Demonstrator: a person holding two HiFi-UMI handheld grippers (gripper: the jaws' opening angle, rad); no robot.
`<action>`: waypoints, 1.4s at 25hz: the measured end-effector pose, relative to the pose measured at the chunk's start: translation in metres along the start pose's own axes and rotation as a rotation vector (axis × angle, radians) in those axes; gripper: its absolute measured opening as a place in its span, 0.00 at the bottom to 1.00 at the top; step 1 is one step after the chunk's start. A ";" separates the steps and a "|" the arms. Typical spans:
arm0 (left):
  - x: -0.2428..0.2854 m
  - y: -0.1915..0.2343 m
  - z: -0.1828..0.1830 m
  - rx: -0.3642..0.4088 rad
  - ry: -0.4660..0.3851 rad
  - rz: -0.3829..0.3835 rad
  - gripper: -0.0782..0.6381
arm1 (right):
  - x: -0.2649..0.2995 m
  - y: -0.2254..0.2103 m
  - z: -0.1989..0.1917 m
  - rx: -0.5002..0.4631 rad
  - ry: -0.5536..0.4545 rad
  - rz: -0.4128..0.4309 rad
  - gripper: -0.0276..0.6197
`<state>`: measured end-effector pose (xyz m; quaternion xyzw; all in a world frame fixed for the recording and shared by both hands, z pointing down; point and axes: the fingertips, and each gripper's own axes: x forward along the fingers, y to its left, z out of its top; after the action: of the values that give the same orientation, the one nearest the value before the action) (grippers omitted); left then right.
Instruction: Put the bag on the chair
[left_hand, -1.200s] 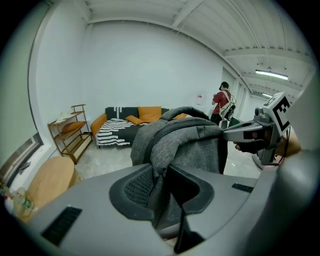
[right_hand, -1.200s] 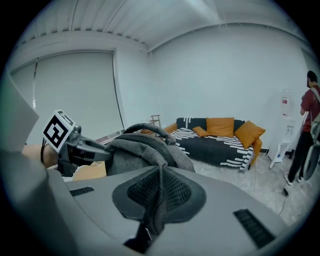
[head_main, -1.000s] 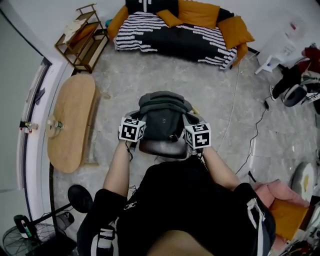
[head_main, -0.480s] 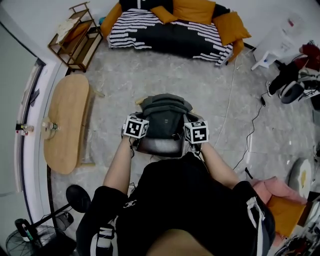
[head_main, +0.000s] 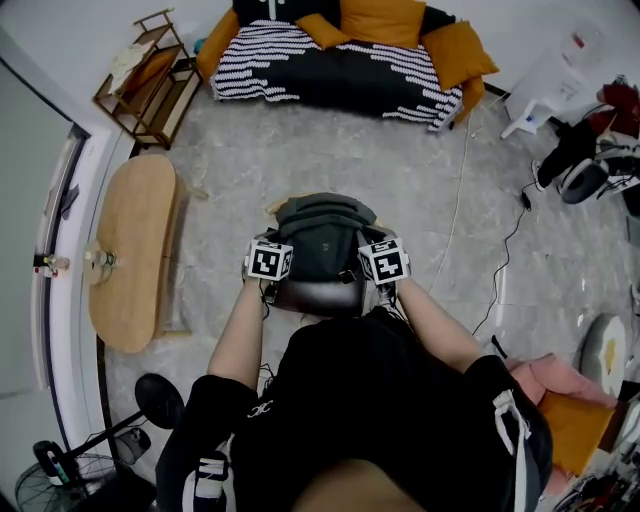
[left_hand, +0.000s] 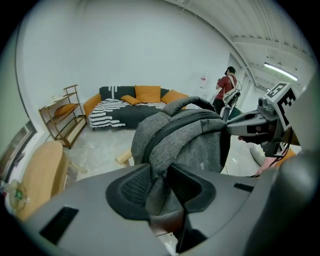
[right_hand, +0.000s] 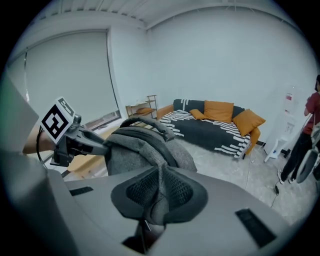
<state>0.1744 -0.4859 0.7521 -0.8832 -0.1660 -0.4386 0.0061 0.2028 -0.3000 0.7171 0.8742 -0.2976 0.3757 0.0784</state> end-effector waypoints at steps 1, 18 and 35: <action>0.001 0.002 0.001 -0.003 -0.005 0.009 0.30 | 0.001 -0.001 0.001 0.004 -0.005 0.001 0.13; -0.086 -0.014 0.051 0.038 -0.271 0.141 0.43 | -0.080 -0.003 0.105 0.077 -0.355 0.070 0.24; -0.218 -0.047 0.143 0.031 -0.719 0.188 0.14 | -0.178 0.011 0.189 -0.071 -0.732 0.078 0.06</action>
<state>0.1489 -0.4821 0.4887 -0.9920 -0.0821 -0.0955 0.0010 0.2157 -0.2951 0.4580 0.9354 -0.3519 0.0303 -0.0174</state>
